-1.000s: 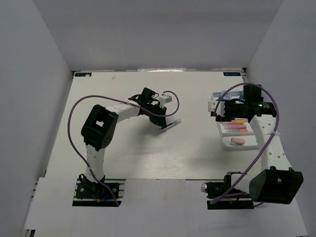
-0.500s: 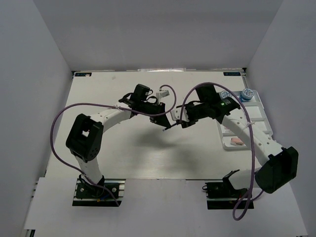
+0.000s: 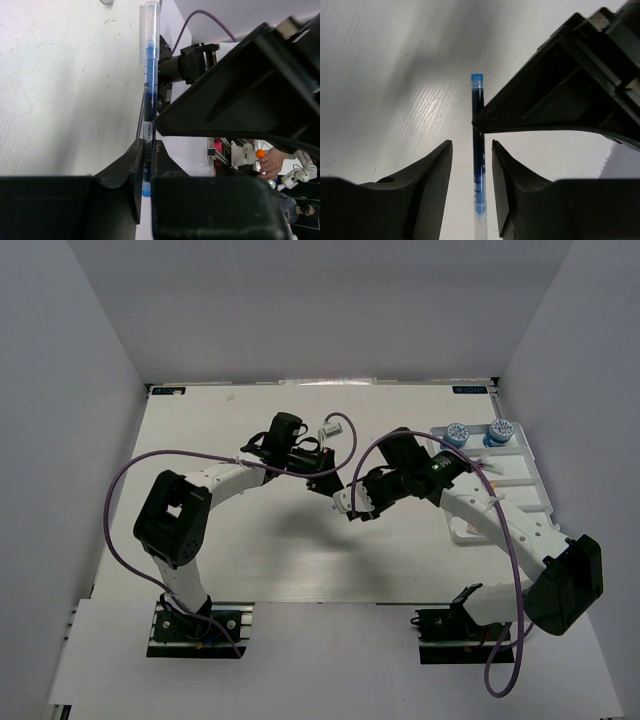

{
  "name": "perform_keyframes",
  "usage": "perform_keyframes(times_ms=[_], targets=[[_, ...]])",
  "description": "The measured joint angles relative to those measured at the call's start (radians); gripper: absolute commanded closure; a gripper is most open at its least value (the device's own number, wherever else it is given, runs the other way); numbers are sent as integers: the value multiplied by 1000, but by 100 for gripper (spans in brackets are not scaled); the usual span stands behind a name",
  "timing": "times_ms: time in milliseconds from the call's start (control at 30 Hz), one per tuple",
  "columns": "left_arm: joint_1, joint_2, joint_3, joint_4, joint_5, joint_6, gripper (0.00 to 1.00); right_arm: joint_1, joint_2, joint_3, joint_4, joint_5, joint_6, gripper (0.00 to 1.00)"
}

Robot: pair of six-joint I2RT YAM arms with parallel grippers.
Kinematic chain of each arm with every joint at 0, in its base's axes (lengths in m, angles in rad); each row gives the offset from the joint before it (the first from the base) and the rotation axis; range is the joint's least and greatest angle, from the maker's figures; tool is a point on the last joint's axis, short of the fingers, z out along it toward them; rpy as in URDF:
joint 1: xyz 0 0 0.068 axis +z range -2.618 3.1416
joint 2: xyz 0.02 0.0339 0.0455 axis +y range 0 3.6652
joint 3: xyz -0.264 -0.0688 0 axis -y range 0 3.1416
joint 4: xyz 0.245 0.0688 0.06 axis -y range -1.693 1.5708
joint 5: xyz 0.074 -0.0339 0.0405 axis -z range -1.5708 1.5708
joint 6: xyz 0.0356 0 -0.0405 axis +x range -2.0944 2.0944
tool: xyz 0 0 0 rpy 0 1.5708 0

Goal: Sort the stationery into containers

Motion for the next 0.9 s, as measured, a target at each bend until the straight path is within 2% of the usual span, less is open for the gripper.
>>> perform_keyframes(times_ms=[200, 300, 333, 367, 433, 467, 500, 533, 733, 900], targets=[[0, 3, -2, 45, 25, -44, 100, 8, -1, -16, 11, 31, -7, 71], [0, 3, -13, 76, 28, -67, 100, 8, -2, -31, 36, 40, -11, 84], [-1, 3, -17, 82, 29, -71, 93, 8, -2, -35, 44, 43, -9, 87], [-1, 4, -19, 86, 28, -74, 81, 8, -3, -38, 49, 47, -7, 94], [1, 4, -25, 99, 28, -78, 51, 9, -6, -42, 60, 55, -6, 99], [3, 4, -27, 104, 35, -82, 27, 9, -8, -44, 60, 65, -4, 100], [5, 4, -28, 109, 40, -81, 13, 7, -13, -52, 61, 79, 1, 100], [6, 4, -28, 111, 42, -80, 4, 3, -17, -60, 61, 92, 2, 100], [47, 4, -35, 87, 18, -79, 2, -95, -26, -77, 58, 166, -34, 100], [128, 4, -37, 59, -30, -61, 2, -323, 20, -56, 49, 214, -151, 100]])
